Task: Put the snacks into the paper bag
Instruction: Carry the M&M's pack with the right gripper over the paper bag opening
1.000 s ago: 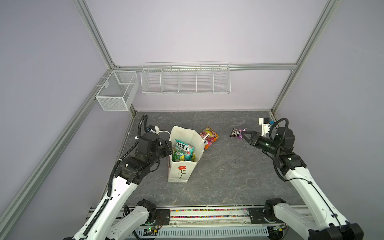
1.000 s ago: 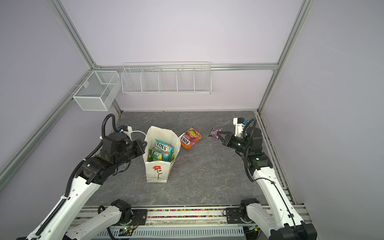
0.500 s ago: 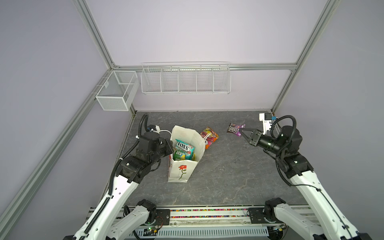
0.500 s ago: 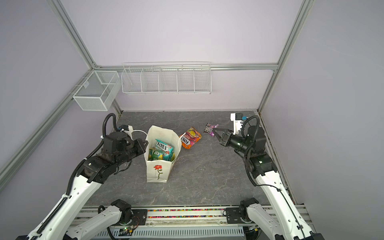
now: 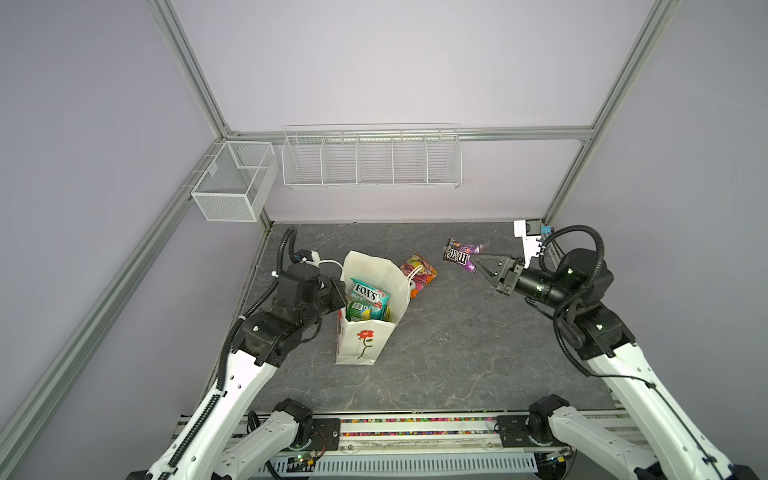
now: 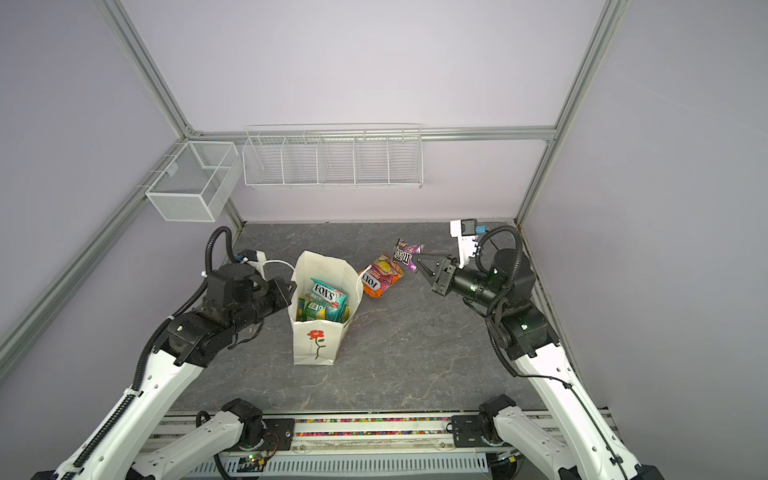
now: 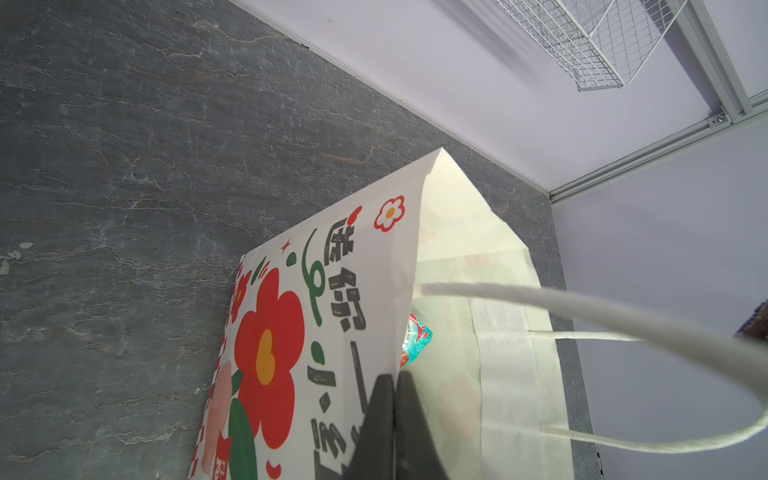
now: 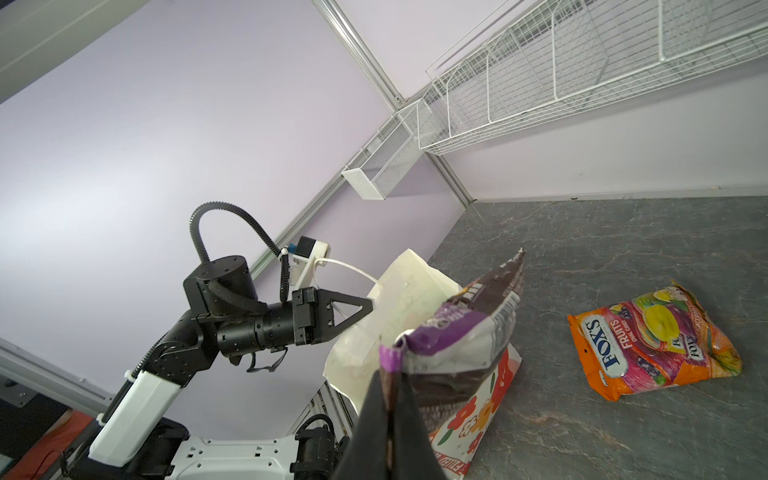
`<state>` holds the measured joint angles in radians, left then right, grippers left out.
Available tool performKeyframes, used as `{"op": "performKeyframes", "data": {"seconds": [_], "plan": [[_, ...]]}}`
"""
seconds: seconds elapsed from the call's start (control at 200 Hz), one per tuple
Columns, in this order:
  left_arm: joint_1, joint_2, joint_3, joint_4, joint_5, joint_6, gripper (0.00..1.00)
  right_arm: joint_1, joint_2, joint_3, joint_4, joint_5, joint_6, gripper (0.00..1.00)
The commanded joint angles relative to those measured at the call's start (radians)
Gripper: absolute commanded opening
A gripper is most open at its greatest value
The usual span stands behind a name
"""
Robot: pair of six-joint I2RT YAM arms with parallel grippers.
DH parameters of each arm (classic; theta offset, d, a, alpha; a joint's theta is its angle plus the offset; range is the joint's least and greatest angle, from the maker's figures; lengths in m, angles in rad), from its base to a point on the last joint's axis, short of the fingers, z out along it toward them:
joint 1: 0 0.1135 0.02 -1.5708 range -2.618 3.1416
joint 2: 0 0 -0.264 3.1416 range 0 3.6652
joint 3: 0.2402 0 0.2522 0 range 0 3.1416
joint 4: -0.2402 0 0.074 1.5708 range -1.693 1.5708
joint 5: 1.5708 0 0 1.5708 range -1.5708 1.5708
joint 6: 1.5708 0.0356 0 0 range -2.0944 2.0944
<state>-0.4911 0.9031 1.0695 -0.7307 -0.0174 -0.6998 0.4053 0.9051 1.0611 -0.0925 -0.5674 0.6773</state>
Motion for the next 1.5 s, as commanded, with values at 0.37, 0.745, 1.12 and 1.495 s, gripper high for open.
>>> {"op": "performKeyframes", "data": {"seconds": [0.37, 0.745, 1.12, 1.495], "plan": [[-0.010, -0.010, -0.009, 0.065, 0.008, -0.012, 0.00, 0.152, 0.042, 0.088, 0.059, 0.039, -0.065, 0.07], [-0.014, -0.014, -0.017, 0.070, 0.006, -0.014, 0.00, 0.268, 0.125, 0.125, 0.083, 0.082, -0.090, 0.07], [-0.015, -0.021, -0.028, 0.073, 0.006, -0.017, 0.00, 0.367, 0.228, 0.161, 0.115, 0.113, -0.103, 0.07], [-0.015, -0.028, -0.037, 0.076, 0.004, -0.015, 0.00, 0.441, 0.336, 0.207, 0.124, 0.140, -0.113, 0.07]]}}
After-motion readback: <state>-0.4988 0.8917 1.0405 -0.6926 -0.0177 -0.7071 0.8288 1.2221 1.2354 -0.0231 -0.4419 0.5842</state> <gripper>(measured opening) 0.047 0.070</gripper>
